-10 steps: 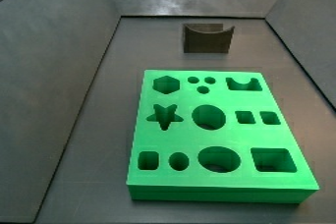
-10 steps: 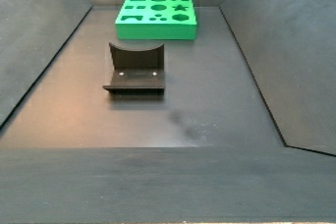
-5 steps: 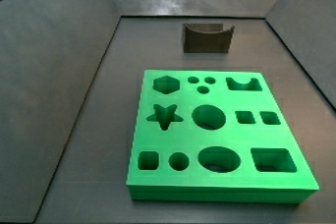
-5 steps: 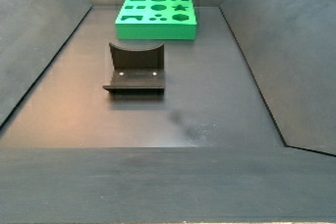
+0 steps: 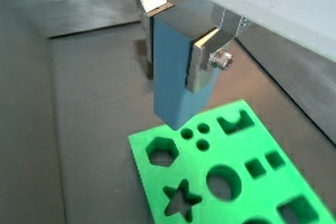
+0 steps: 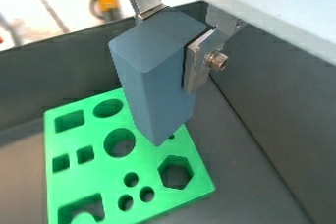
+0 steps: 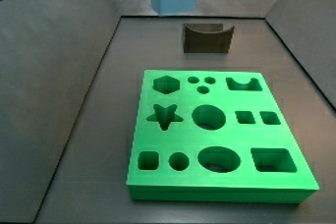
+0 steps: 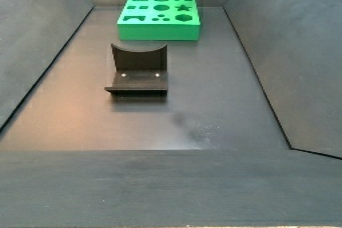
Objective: Pick up the rectangle object. Move up. Move to above the board. Insert the rectangle object.
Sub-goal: Insert the rectangle object.
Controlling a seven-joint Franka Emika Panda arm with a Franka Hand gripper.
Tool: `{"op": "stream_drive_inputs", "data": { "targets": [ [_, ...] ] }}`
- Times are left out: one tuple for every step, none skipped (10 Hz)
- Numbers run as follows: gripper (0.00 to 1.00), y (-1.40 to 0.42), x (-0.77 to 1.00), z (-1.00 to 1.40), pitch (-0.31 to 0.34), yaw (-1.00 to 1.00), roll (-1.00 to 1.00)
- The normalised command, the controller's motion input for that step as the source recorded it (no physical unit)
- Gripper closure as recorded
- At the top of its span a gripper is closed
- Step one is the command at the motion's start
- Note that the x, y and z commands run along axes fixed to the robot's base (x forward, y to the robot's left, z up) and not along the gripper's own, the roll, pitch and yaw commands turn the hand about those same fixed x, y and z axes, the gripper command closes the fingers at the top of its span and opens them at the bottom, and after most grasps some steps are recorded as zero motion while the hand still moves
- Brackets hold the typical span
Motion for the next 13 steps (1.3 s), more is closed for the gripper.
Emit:
{"op": "stream_drive_inputs", "data": {
  "targets": [
    [1.0,-0.18,0.0,-0.36,-0.111,-0.93,-0.02],
    [1.0,-0.26,0.0,-0.38,-0.086,-0.9,0.0],
    [1.0,-0.05,0.26,0.0,0.05,0.0,0.0],
    [1.0,0.0,0.0,-0.03,0.0,0.0,0.0],
    [1.0,-0.37,0.0,-0.17,0.0,0.0,0.07],
    [1.0,-0.47,0.03,-0.22,0.0,-0.02,0.04],
    [1.0,-0.48,0.13,-0.2,-0.001,0.0,0.01],
    [1.0,-0.5,0.18,-0.16,-0.003,-0.02,0.02],
    [1.0,-0.5,0.27,-0.13,0.0,-0.05,0.0],
    [1.0,-0.49,0.31,-0.11,-0.024,-0.1,0.0],
    [1.0,-0.47,0.38,-0.1,-0.033,-0.17,0.0],
    [1.0,-0.41,0.39,-0.11,-0.076,-0.25,0.0],
    [1.0,0.0,0.0,0.0,0.0,0.0,0.02]
  ]
}}
